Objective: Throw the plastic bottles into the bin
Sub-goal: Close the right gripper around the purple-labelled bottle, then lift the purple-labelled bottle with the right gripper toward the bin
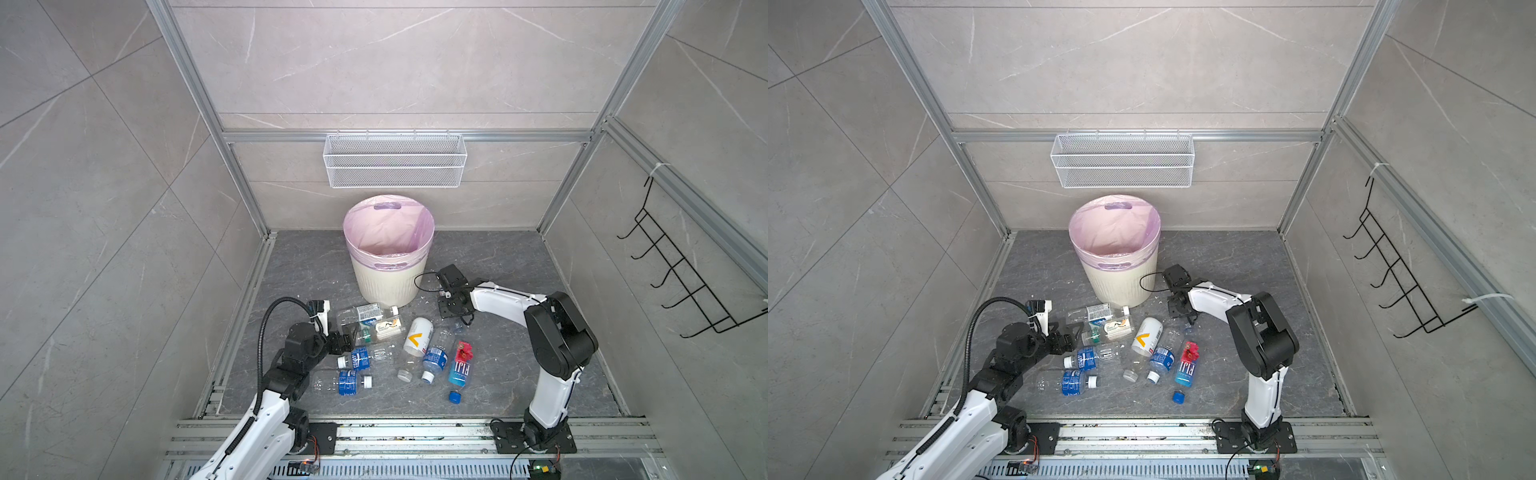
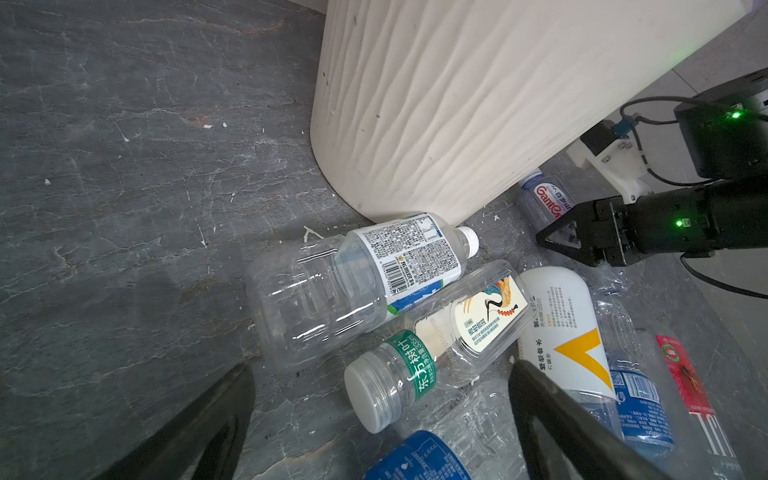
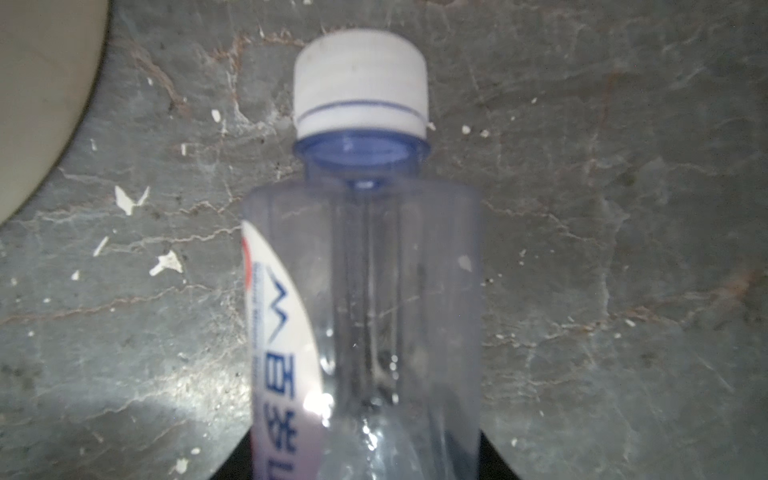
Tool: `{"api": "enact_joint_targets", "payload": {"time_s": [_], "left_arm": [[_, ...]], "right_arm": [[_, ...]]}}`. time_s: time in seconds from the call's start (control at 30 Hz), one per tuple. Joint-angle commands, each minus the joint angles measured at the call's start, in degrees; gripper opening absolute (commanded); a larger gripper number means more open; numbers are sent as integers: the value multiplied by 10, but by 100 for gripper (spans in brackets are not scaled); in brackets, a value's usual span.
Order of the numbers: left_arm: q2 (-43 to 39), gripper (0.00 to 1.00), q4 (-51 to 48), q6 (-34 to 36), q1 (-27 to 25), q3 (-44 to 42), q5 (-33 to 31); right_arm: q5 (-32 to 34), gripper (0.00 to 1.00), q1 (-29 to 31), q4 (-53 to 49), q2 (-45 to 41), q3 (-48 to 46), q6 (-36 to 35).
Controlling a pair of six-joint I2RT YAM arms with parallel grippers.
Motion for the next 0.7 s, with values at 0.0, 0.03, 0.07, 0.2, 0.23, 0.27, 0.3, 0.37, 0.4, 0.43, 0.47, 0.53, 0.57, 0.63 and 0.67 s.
{"api": "enact_joint_targets", "payload": {"time_s": [0.0,0.03,0.07,0.2,0.23,0.27,0.3,0.37,0.4,0.43,0.47,0.53,0.57,0.63,0.67], "left_arm": [[-1,97,29,9,-2,-1,4],[-1,97,29,9,-2,-1,4],[-1,97,29,8,-2,-1,4],[0,97,29,9,-2,-1,3],[1,97,29,8,-2,-1,4],[1,97,30,9,-2,-1,3],[3,97,30,9,-2,0,3],[4,97,30,10,-2,0,3],[3,97,31,10,-2,0,3],[4,97,31,9,-2,1,3],[5,97,31,10,-2,0,3],[5,97,32,9,-2,0,3],[6,97,32,9,-2,0,3],[7,97,32,9,-2,1,3],[7,97,33,9,-2,1,3]], "right_arm": [[25,49,-1,0,-40,-9,-4],[27,48,-1,2,-50,-12,-5],[29,48,-1,3,-58,-16,-5],[31,47,-1,12,-103,-35,-7],[31,47,-1,14,-113,-40,-7],[31,47,-1,15,-126,-45,-8],[30,47,-1,17,-135,-51,-8],[26,47,-1,19,-159,-61,-9],[24,47,-1,20,-169,-67,-8],[21,47,-1,22,-181,-73,-9],[19,47,-1,25,-192,-79,-9],[10,47,-1,30,-215,-92,-10],[6,47,-1,33,-226,-98,-10],[-3,47,1,39,-252,-111,-10],[-7,47,1,43,-265,-118,-11]]}}
